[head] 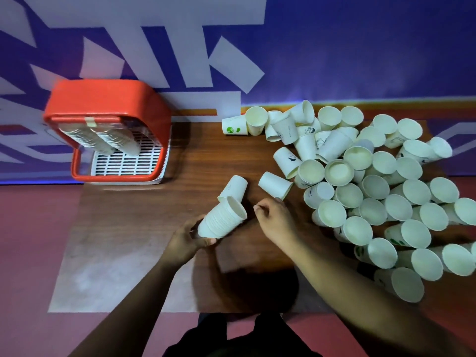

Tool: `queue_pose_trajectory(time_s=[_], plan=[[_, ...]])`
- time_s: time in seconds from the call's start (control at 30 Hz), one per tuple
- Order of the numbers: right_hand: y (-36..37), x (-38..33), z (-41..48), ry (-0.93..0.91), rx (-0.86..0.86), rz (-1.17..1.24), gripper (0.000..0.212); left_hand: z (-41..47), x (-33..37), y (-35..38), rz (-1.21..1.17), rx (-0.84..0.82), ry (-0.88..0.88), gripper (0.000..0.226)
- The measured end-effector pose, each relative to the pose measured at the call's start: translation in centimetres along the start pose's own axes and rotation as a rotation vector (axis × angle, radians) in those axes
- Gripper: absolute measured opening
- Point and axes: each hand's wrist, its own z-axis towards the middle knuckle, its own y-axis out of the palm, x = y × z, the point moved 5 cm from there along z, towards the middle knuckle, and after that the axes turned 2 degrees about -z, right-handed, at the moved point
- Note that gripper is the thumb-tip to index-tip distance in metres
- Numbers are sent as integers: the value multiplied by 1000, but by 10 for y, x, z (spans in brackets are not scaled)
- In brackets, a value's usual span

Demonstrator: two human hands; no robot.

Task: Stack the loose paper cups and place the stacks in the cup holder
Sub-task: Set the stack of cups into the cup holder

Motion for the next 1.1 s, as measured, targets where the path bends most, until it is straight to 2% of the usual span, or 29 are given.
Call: queue_pose_trajectory(time_s=[0.03,0.13,0.3,0.37,0.5,0.57,0.6,0.67,0.73,0.8,0.9,1.0,1.1], plan=[[6,-7,7,-13,-36,-67,26,-4,-5,-11,-17,35,-11,78],[30,-37,27,-145,-126,-352,56,-13,-19,-43,-52,133,-35,83],[77,-72,68,-293,-321,-784,99,-26,-41,-80,-91,203,-73,73],[89,-82,80,-350,-355,-885,99,-29,-50,-92,-113,223,-73,68],[105,-96,89,-405,-324,-990,76,-32,-66,-112,-119,223,-84,64],[108,-103,88,-356,-241,-879,73,-33,-73,-121,-119,215,-85,64],[105,-108,87,-290,-180,-734,73,-33,-76,-126,-120,208,-77,64],[94,-118,82,-70,-72,-292,70,-32,-79,-134,-119,191,-60,64],[87,-127,71,130,-53,194,75,-30,-79,-141,-124,155,-39,65],[84,-141,52,160,-91,447,83,-27,-72,-144,-145,102,-18,66],[83,-157,23,91,-158,540,75,-24,-55,-147,-172,44,38,69],[79,-163,3,55,-154,460,76,-25,-33,-146,-188,23,104,73],[80,-167,-13,37,-223,405,70,-28,-14,-138,-207,-1,155,70]])
